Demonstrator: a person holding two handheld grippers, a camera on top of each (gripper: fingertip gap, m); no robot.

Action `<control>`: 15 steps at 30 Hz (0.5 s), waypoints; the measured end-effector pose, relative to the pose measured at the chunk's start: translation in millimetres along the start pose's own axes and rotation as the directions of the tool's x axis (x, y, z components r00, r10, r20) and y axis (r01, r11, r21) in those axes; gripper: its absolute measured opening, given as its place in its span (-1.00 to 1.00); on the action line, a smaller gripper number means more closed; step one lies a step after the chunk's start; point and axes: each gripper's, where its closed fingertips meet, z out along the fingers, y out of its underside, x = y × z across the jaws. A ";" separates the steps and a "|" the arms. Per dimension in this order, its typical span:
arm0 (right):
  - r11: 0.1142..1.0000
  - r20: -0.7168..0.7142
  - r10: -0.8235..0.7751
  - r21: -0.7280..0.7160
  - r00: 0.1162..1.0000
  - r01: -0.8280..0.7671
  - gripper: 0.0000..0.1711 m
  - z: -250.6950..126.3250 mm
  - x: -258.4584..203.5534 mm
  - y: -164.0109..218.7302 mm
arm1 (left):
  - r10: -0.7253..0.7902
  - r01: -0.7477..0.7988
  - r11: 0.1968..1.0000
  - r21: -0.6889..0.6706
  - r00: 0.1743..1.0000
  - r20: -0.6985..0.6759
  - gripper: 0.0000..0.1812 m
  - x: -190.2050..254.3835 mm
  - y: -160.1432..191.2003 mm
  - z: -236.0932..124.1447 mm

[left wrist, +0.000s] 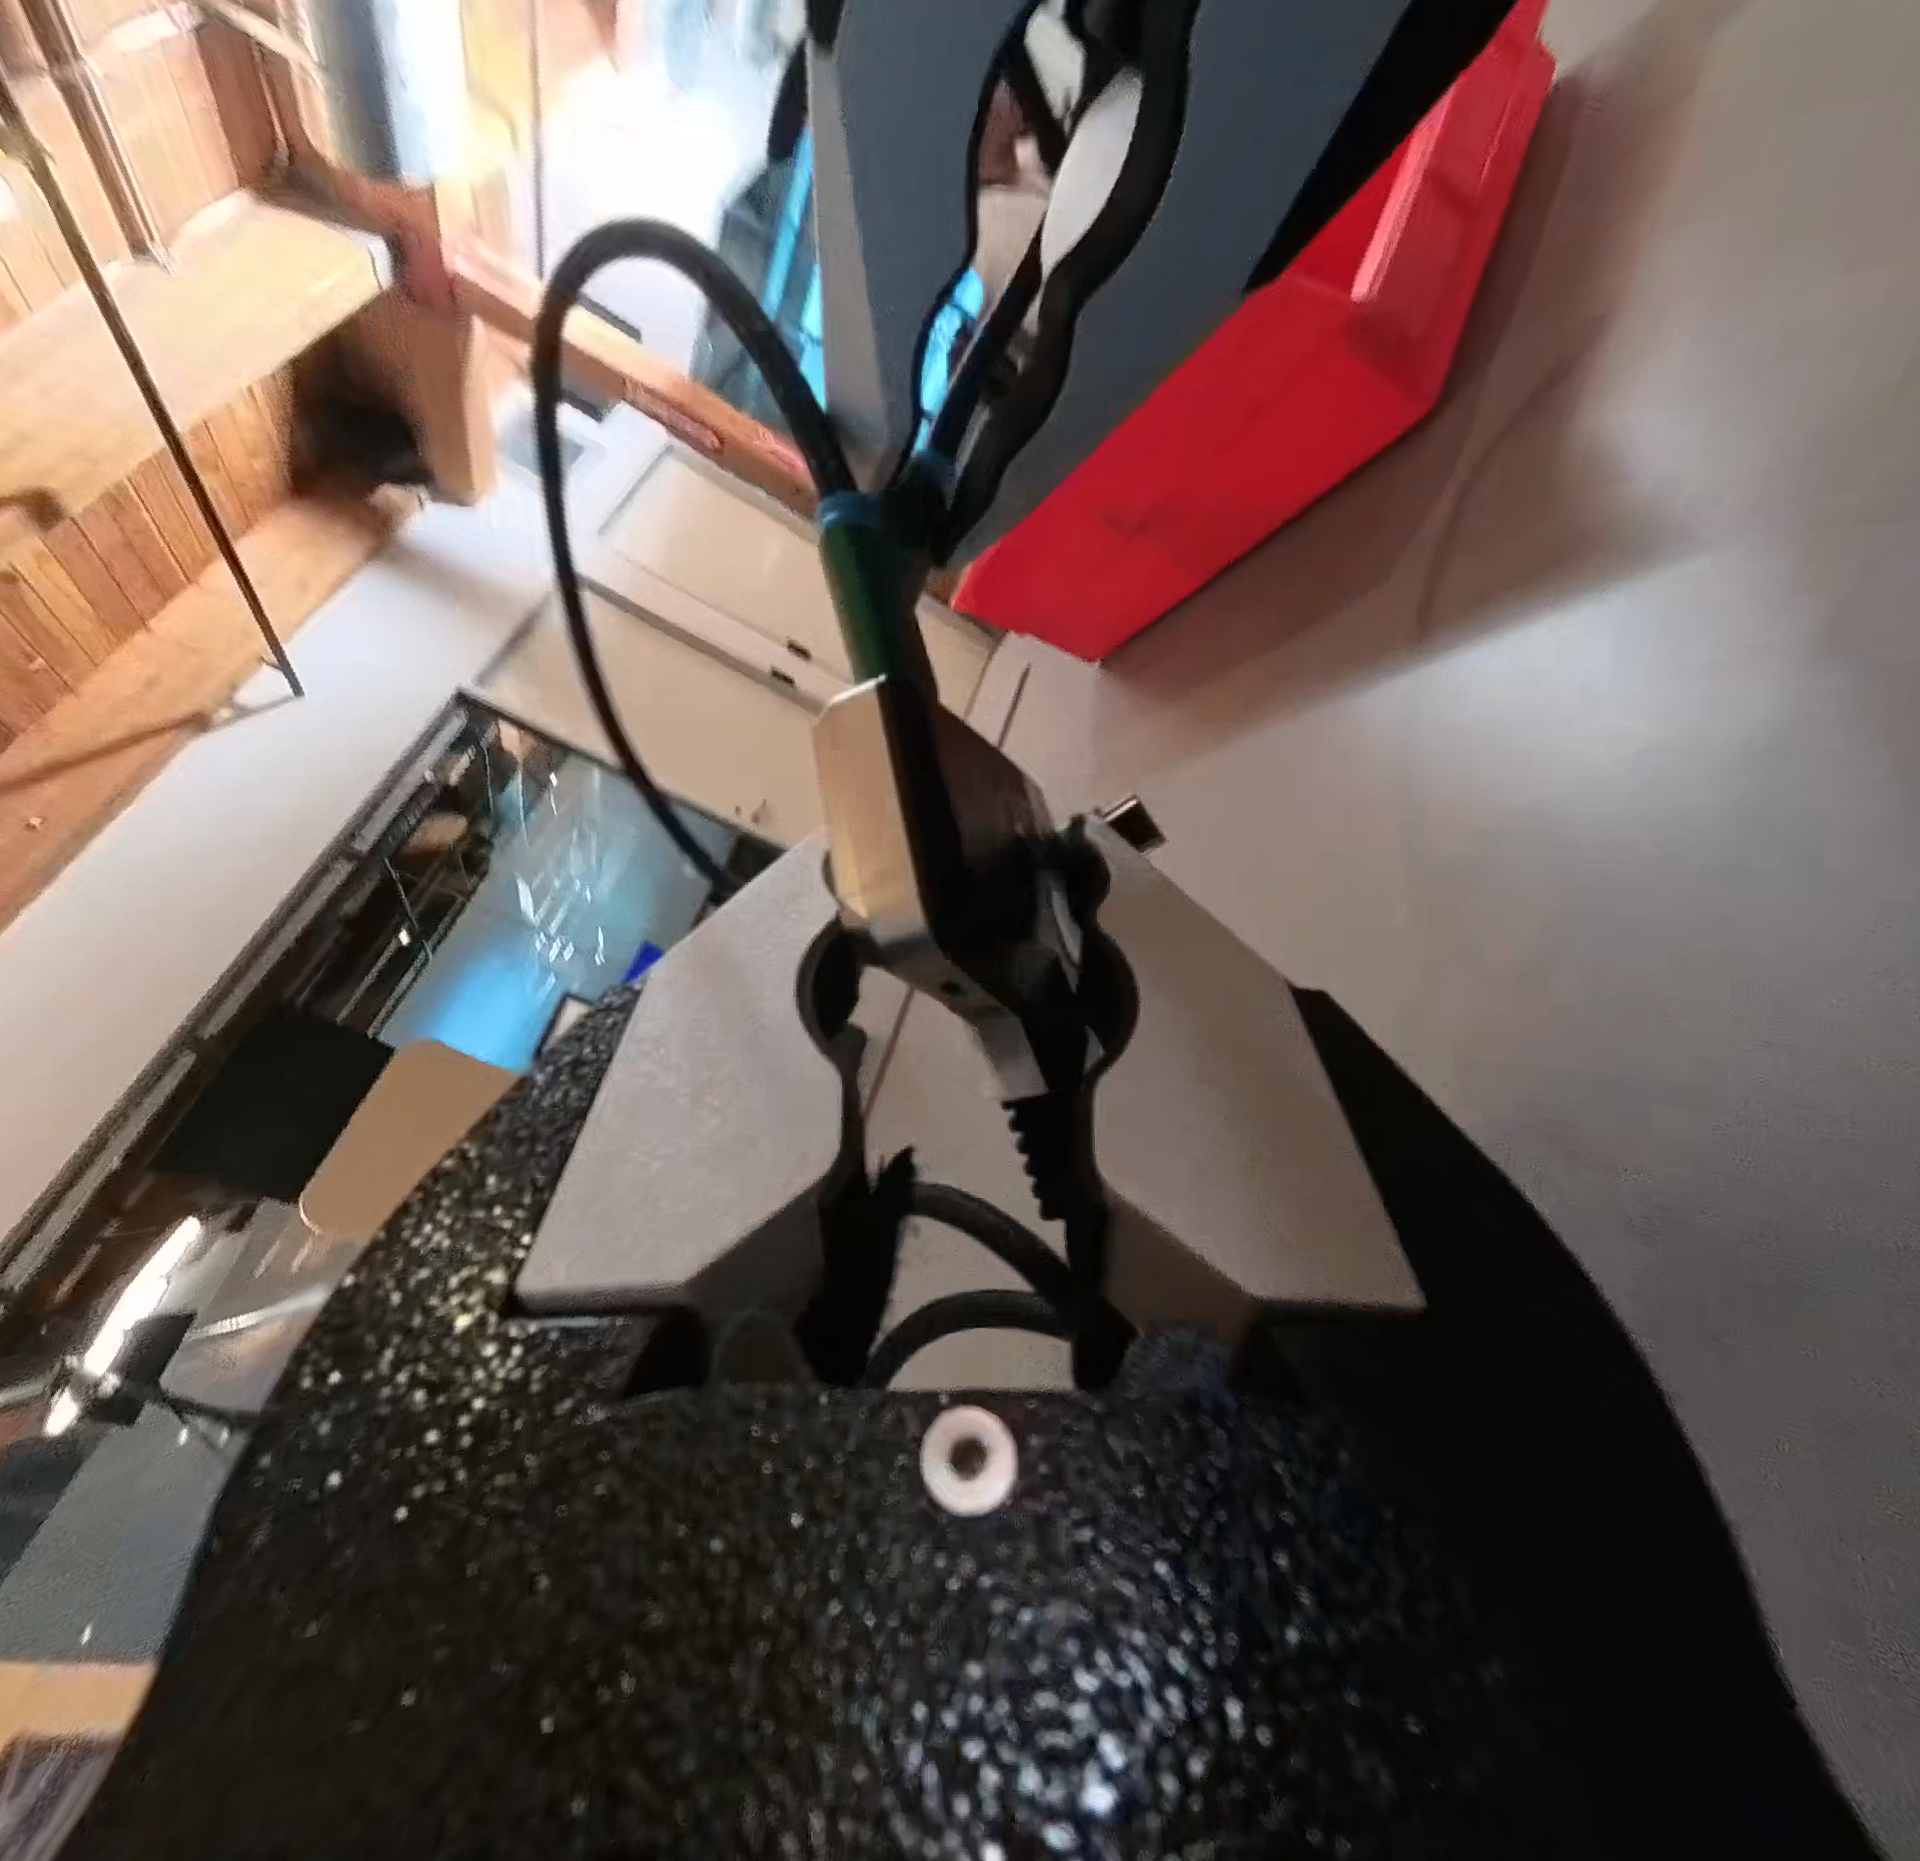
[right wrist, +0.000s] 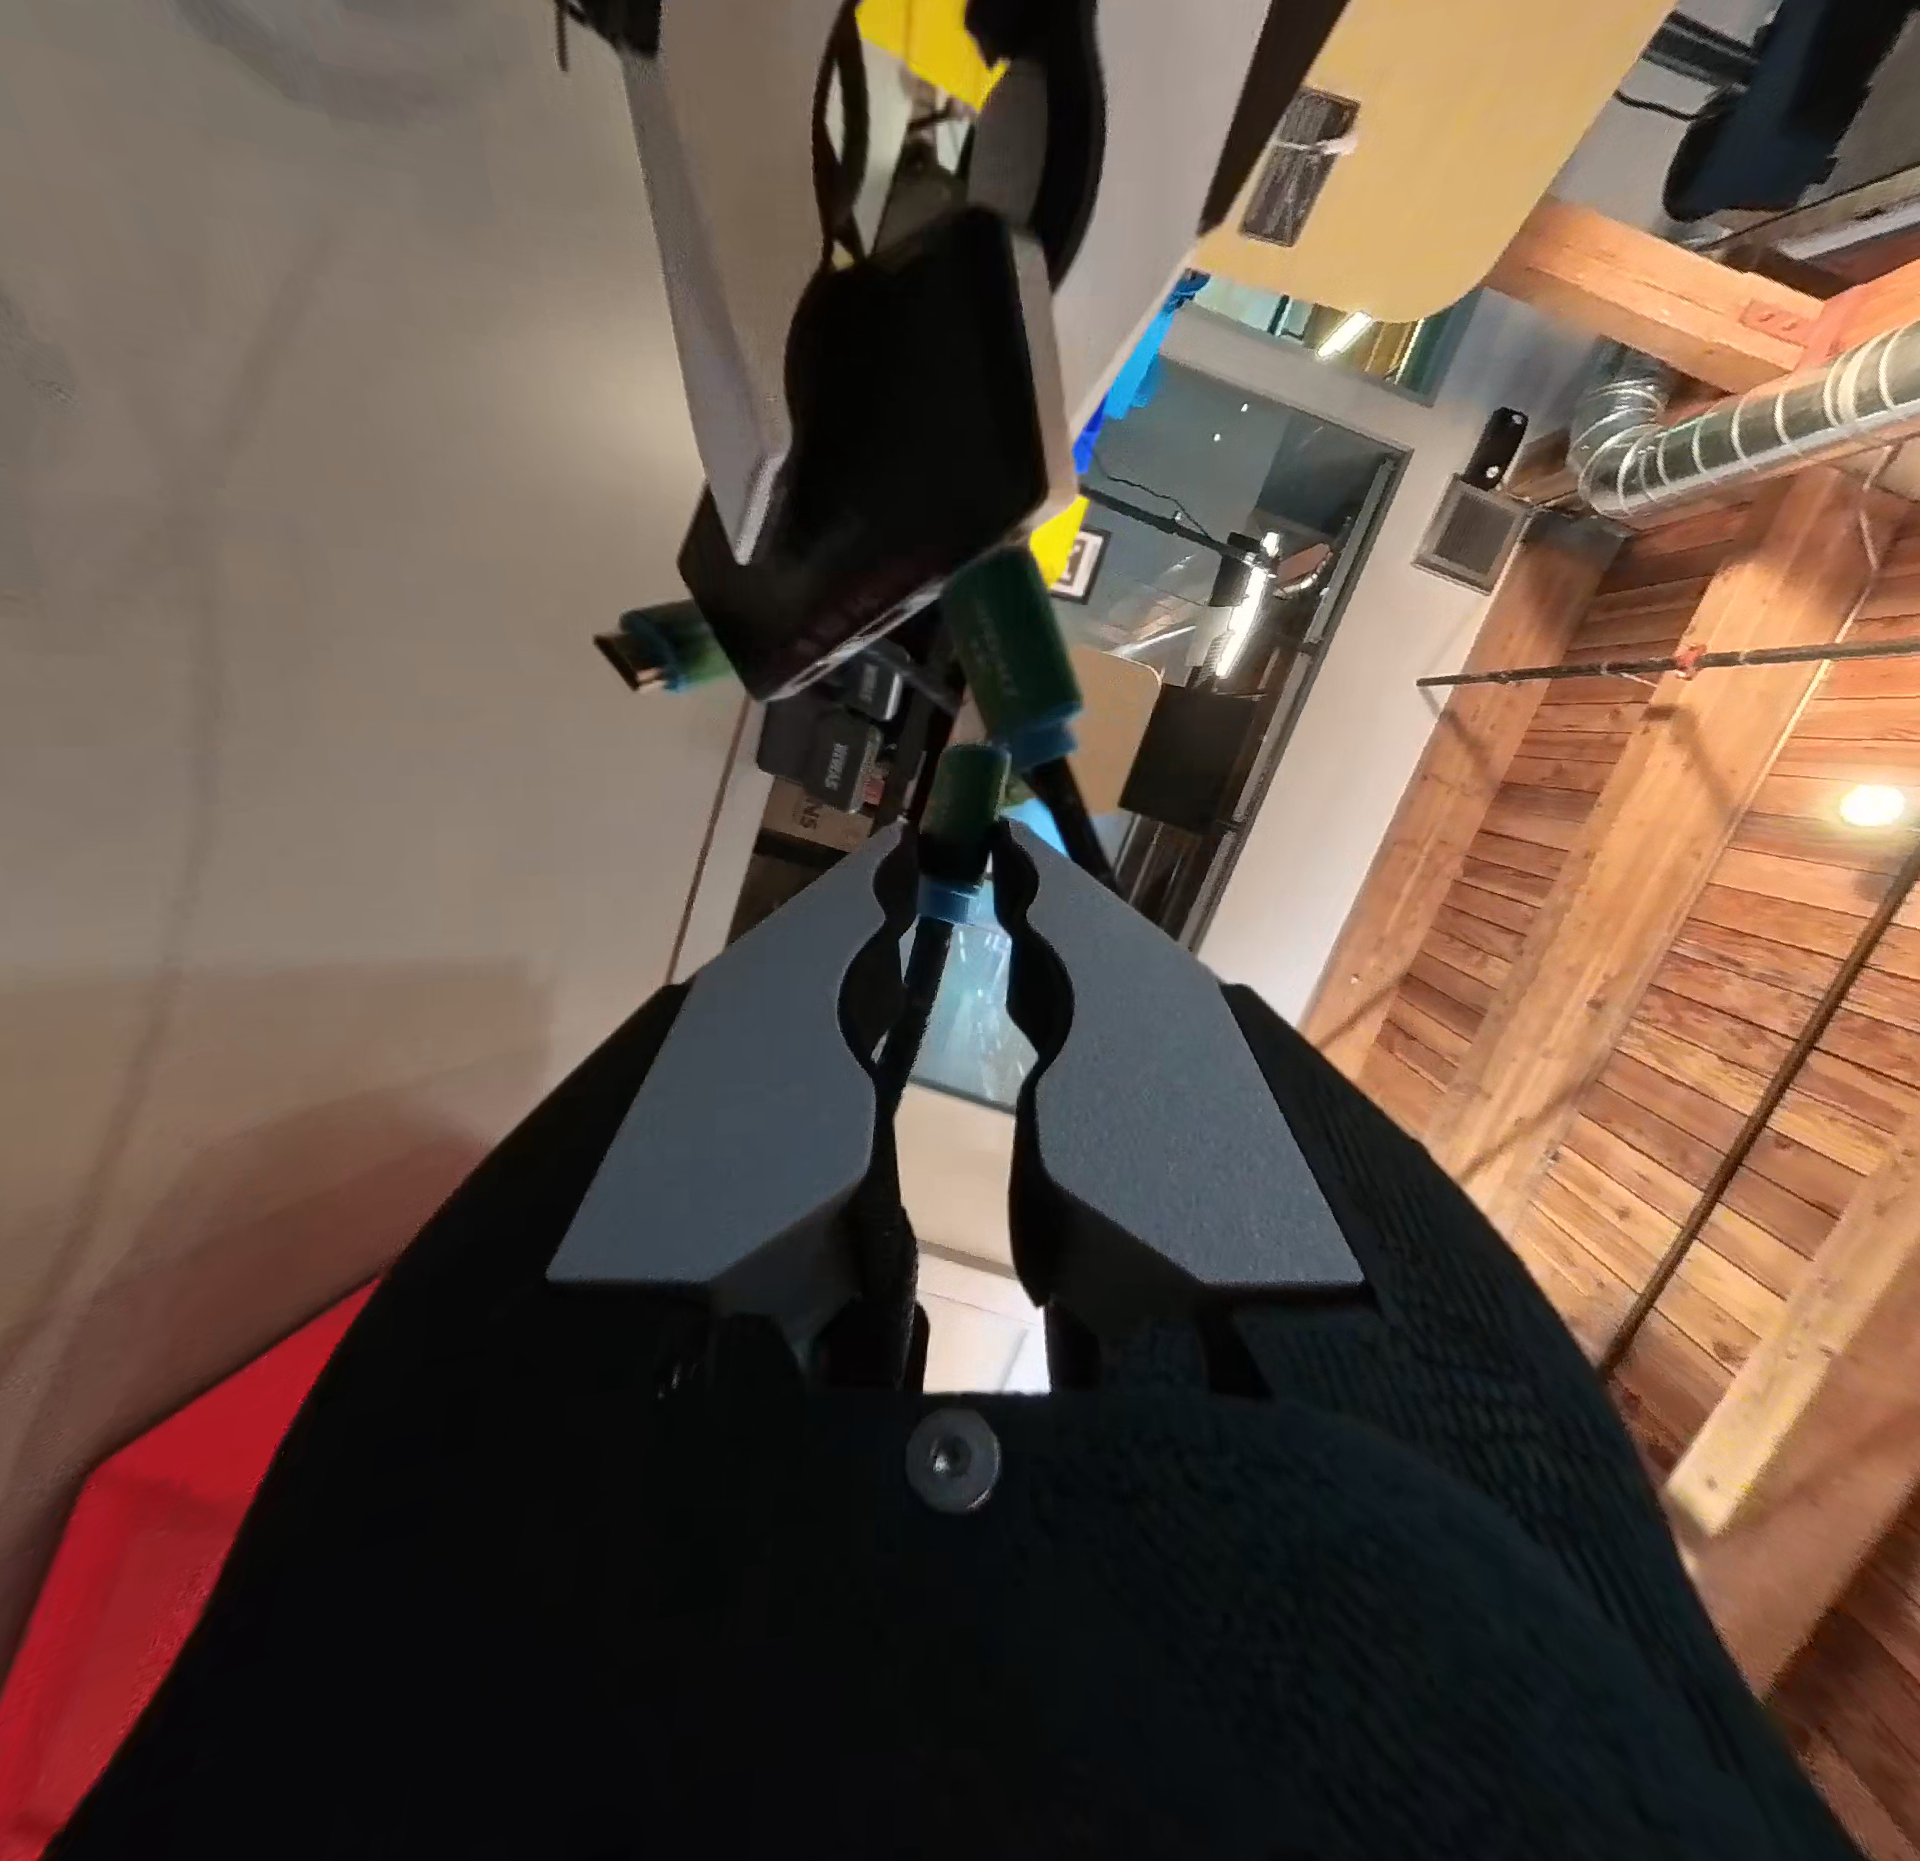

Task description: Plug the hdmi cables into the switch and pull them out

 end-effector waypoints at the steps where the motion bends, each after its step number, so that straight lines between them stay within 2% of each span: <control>1: 1.000 0.011 0.000 -0.009 1.000 0.000 -0.86 1.2 -3.7 0.9 | -0.008 0.008 0.999 -0.041 1.000 -0.004 -0.58 0.4 7.3 2.3; 5: 1.000 0.061 0.004 -0.027 0.998 -0.003 -0.86 5.9 -20.4 2.4 | 0.040 -0.042 0.993 -0.110 0.999 -0.024 -0.68 4.3 16.5 5.1; 6: 1.000 0.070 0.011 -0.023 0.998 -0.009 -0.86 6.3 -23.4 1.5 | 0.082 -0.083 0.990 -0.113 0.997 -0.015 -0.73 3.8 15.9 4.8; 10: 0.999 0.079 0.033 -0.031 0.996 -0.031 -0.86 6.8 -29.7 4.3 | 0.249 -0.244 0.963 -0.111 0.968 0.037 -0.73 -1.9 12.2 1.4; 12: 0.998 0.066 0.046 -0.038 0.997 -0.043 -0.86 7.5 -29.1 6.0 | 0.227 -0.224 0.971 -0.089 0.974 0.026 -0.74 -0.5 7.3 0.4; 15: 0.998 0.097 0.055 -0.044 0.994 -0.051 -0.86 9.7 -38.4 6.8 | 0.136 -0.145 0.983 -0.112 0.987 -0.087 -0.74 11.4 15.1 2.5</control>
